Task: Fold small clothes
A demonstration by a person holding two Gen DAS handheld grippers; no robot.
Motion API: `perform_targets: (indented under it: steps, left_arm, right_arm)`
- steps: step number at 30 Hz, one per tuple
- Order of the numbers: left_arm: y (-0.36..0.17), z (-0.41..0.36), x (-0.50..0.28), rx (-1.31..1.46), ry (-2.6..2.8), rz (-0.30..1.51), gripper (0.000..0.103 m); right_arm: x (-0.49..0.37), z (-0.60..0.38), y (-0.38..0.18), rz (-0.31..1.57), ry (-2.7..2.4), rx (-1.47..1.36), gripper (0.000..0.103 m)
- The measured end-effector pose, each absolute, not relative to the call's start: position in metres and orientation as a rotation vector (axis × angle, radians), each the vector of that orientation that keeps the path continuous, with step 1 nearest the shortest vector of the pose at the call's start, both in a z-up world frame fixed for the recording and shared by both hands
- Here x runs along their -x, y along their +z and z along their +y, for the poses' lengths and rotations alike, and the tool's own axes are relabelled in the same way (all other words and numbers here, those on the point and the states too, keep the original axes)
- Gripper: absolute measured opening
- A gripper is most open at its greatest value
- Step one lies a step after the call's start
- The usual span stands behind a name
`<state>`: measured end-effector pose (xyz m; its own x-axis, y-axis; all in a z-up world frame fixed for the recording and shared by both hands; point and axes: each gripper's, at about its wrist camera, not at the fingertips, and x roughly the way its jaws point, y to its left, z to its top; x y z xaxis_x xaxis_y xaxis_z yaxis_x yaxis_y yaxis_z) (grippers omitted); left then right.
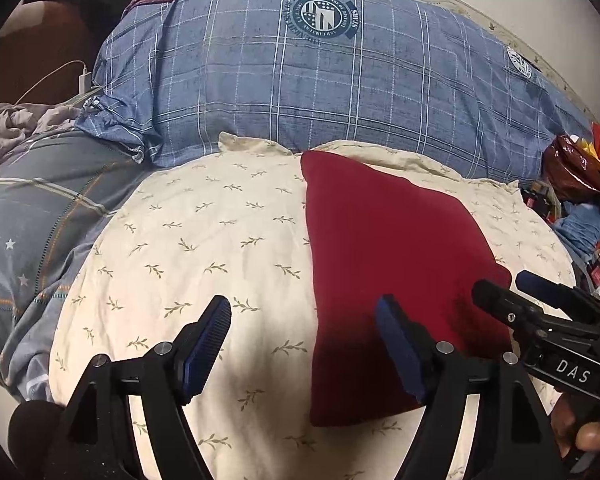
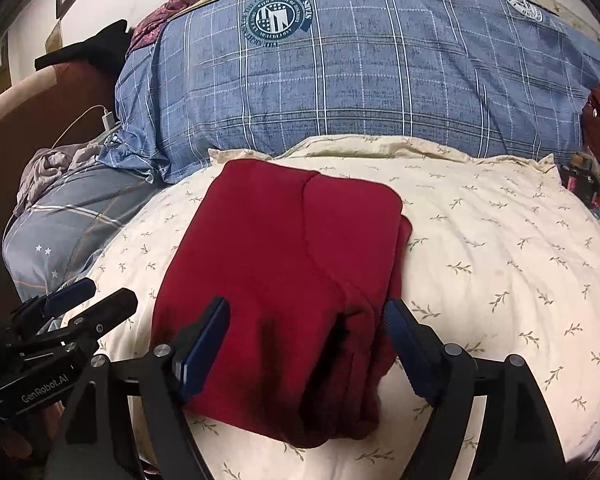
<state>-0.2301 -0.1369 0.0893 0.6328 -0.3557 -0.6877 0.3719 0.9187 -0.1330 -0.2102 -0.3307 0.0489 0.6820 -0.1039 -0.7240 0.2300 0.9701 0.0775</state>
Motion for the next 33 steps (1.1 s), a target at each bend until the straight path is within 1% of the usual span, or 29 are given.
perform_targets:
  steps: [15,24,33]
  left_arm:
    - [0.086,-0.143,0.225,-0.042,-0.375,0.785,0.075]
    - [0.091,-0.147,0.235,-0.075,-0.358,0.768,0.075]
    - [0.093,-0.152,0.242,-0.086,-0.347,0.766,0.075]
  right_arm:
    - [0.210,-0.332,0.042,0.802,-0.168,-0.171,0.084]
    - [0.208,-0.329,0.041,0.797,-0.134,-0.176,0.086]
    - [0.214,-0.331,0.042,0.790,-0.124,-0.191,0.087]
